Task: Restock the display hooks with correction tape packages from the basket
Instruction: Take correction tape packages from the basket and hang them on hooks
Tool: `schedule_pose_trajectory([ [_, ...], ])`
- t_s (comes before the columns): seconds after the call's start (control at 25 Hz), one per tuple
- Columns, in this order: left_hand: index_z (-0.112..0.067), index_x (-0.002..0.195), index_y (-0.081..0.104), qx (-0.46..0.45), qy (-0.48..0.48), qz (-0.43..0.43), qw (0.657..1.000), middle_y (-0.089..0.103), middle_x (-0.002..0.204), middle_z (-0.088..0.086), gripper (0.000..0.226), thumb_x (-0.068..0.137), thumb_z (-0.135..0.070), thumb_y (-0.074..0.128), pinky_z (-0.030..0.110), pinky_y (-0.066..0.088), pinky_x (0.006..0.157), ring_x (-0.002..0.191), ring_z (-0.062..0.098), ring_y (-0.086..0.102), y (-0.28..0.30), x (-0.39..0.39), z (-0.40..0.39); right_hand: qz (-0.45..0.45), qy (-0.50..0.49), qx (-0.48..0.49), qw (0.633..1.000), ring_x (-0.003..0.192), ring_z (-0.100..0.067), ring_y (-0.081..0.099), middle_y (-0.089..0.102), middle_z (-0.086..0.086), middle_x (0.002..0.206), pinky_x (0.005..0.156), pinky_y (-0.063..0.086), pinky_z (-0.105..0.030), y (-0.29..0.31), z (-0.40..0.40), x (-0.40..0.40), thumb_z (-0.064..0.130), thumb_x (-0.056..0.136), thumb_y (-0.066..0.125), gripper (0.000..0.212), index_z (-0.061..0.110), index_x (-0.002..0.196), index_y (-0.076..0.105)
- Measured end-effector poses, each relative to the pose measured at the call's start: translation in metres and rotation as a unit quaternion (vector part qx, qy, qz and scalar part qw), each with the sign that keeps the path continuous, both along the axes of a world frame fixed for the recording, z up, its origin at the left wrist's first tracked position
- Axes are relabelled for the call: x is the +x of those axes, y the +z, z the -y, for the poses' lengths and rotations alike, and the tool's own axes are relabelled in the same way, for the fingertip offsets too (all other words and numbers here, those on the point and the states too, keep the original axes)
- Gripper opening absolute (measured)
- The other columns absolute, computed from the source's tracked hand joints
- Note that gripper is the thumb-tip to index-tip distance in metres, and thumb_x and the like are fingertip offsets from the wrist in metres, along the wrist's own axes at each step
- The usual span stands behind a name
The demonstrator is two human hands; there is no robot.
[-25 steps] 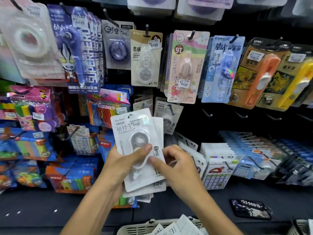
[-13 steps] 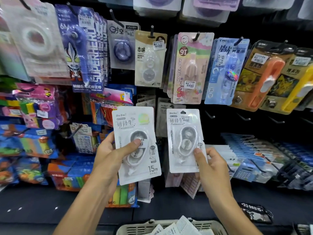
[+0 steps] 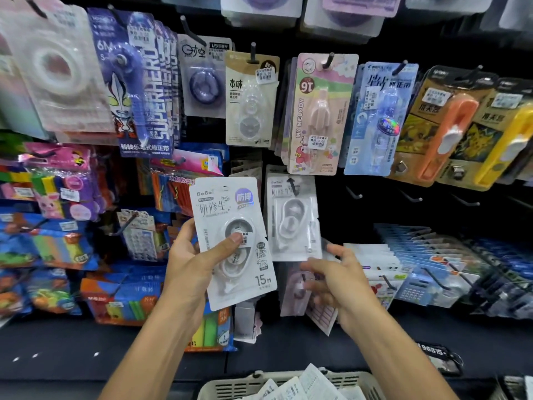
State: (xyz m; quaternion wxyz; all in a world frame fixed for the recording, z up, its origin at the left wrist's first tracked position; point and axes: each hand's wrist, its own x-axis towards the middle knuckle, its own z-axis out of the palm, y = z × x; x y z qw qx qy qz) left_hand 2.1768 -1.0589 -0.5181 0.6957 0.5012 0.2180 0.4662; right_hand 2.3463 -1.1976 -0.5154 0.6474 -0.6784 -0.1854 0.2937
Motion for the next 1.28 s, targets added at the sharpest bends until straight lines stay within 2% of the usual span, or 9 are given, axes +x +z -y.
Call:
schedule_pose_trajectory([
  [0.16, -0.023, 0.114, 0.065, 0.008, 0.003, -0.020, 1.000, 0.080, 0.106, 0.004, 0.070, 0.053, -0.024, 0.100, 0.034, 0.063, 0.069, 0.093, 0.025, 0.078, -0.002, 0.010, 0.004, 0.155, 0.101, 0.051, 0.981, 0.087, -0.008, 0.070, 0.074, 0.005, 0.103, 0.075, 0.056, -0.027, -0.006, -0.009, -0.026, 0.034, 0.092, 0.070, 0.022, 0.037, 0.113, 0.063],
  [0.24, -0.029, 0.107, 0.071, 0.012, -0.016, -0.031, 0.999, 0.079, 0.108, 0.003, 0.060, 0.053, -0.034, 0.098, 0.035, 0.063, 0.072, 0.095, 0.024, 0.078, -0.002, 0.015, 0.005, 0.175, 0.135, 0.090, 0.971, 0.080, -0.008, 0.071, 0.077, 0.004, 0.090, 0.070, 0.056, -0.023, -0.005, -0.017, -0.033, 0.036, 0.091, 0.072, 0.006, 0.032, 0.096, 0.072],
  [0.36, -0.032, 0.108, 0.075, -0.027, -0.068, -0.016, 0.997, 0.077, 0.116, 0.005, 0.048, 0.063, -0.041, 0.091, 0.038, 0.063, 0.073, 0.100, 0.026, 0.076, -0.002, 0.014, 0.001, 0.147, 0.078, 0.091, 0.982, 0.068, -0.015, 0.063, 0.072, -0.002, 0.074, 0.061, 0.050, -0.036, -0.003, -0.023, -0.028, 0.027, 0.098, 0.064, 0.021, 0.020, 0.078, 0.066],
  [0.52, -0.028, 0.118, 0.071, -0.007, -0.030, -0.021, 0.999, 0.077, 0.117, 0.005, 0.042, 0.076, -0.030, 0.077, 0.054, 0.052, 0.101, 0.109, 0.029, 0.073, 0.002, 0.013, -0.001, 0.162, 0.002, 0.083, 0.983, 0.058, -0.015, 0.056, 0.065, -0.007, 0.069, 0.052, 0.048, -0.036, -0.008, -0.004, -0.013, 0.035, 0.104, 0.052, 0.024, 0.019, 0.087, 0.057],
  [0.76, -0.024, 0.114, 0.069, -0.009, 0.037, -0.014, 0.999, 0.079, 0.111, 0.001, 0.025, 0.094, -0.011, 0.066, 0.048, 0.056, 0.095, 0.103, 0.023, 0.075, 0.010, 0.010, 0.001, 0.293, -0.110, -0.017, 0.950, 0.050, -0.009, 0.043, 0.052, -0.001, 0.060, 0.051, 0.034, -0.032, -0.006, 0.008, 0.000, 0.038, 0.105, 0.045, 0.025, 0.024, 0.085, 0.051],
  [1.0, -0.024, 0.115, 0.068, -0.001, 0.045, -0.022, 0.999, 0.079, 0.110, 0.001, 0.025, 0.096, -0.009, 0.064, 0.041, 0.060, 0.084, 0.101, 0.022, 0.076, 0.011, 0.010, 0.007, 0.195, -0.100, -0.038, 0.975, 0.068, -0.018, 0.065, 0.064, 0.011, 0.086, 0.054, 0.055, -0.040, 0.007, -0.013, 0.005, 0.020, 0.102, 0.052, 0.011, 0.026, 0.110, 0.049],
  [1.08, -0.026, 0.114, 0.067, 0.002, 0.050, -0.023, 0.998, 0.079, 0.109, 0.000, 0.024, 0.097, -0.009, 0.063, 0.038, 0.061, 0.079, 0.100, 0.022, 0.076, 0.010, 0.011, 0.006, 0.119, -0.029, -0.022, 0.992, 0.073, -0.001, 0.068, 0.059, 0.021, 0.106, 0.056, 0.057, -0.025, 0.000, -0.007, 0.002, 0.010, 0.098, 0.057, 0.042, 0.034, 0.128, 0.040],
  [1.16, -0.026, 0.114, 0.067, -0.003, 0.043, -0.025, 0.999, 0.079, 0.109, 0.000, 0.024, 0.098, -0.009, 0.062, 0.034, 0.063, 0.075, 0.099, 0.022, 0.076, 0.010, 0.013, 0.005, 0.168, 0.022, -0.010, 0.985, 0.087, 0.015, 0.063, 0.060, 0.019, 0.120, 0.071, 0.053, -0.015, -0.008, -0.002, -0.004, 0.023, 0.093, 0.067, 0.045, 0.037, 0.129, 0.044],
  [1.28, -0.021, 0.120, 0.065, 0.027, -0.013, -0.038, 0.999, 0.078, 0.113, 0.004, 0.029, 0.092, -0.016, 0.066, 0.037, 0.061, 0.083, 0.104, 0.025, 0.075, 0.008, 0.022, 0.013, 0.123, 0.139, 0.115, 0.976, 0.095, -0.007, 0.071, 0.073, 0.002, 0.116, 0.075, 0.057, -0.024, -0.011, -0.011, -0.019, 0.035, 0.080, 0.078, 0.050, 0.032, 0.120, 0.048],
])
